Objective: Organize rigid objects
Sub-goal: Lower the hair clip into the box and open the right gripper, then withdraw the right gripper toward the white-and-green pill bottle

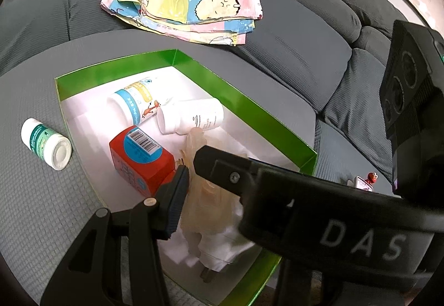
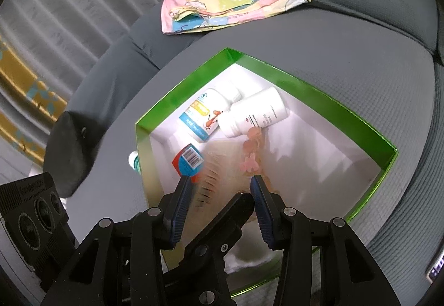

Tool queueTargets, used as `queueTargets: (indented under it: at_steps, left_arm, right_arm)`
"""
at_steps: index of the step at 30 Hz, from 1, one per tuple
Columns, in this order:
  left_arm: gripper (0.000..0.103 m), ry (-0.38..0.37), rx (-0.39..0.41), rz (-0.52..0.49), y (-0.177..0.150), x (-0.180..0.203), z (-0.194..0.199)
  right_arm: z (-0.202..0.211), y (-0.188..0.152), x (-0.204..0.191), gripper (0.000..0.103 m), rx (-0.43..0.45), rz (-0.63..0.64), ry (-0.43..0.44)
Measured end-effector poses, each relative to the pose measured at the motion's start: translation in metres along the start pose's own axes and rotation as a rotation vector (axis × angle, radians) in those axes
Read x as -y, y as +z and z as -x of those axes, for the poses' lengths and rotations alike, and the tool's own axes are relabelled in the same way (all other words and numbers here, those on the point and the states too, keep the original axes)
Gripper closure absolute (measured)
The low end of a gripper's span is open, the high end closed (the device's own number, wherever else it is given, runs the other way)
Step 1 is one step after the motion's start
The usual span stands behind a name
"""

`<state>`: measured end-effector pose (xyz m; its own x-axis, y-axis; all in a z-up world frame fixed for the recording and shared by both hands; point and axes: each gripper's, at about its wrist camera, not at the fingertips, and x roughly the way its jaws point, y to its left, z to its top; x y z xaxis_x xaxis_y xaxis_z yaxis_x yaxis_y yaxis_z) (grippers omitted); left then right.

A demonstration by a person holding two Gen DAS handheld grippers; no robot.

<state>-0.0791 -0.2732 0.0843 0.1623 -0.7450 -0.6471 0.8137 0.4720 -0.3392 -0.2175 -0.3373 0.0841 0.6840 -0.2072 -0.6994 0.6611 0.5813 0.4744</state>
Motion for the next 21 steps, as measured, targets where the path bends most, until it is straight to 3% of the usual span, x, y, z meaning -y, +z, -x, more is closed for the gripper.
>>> queueTargets:
  at_steps: [12, 16, 21]
  left_arm:
    - [0.027, 0.03, 0.041, 0.022, -0.003, -0.009, 0.033]
    - [0.021, 0.057, 0.075, 0.029, -0.005, -0.016, 0.052]
    - [0.019, 0.108, 0.105, 0.06, -0.01, -0.031, 0.076]
  right_arm:
    - [0.017, 0.004, -0.008, 0.055, 0.094, -0.004, -0.042]
    - [0.017, 0.001, -0.019, 0.04, 0.105, 0.025, -0.034]
    - [0.022, -0.003, -0.035, 0.037, 0.149, 0.069, -0.042]
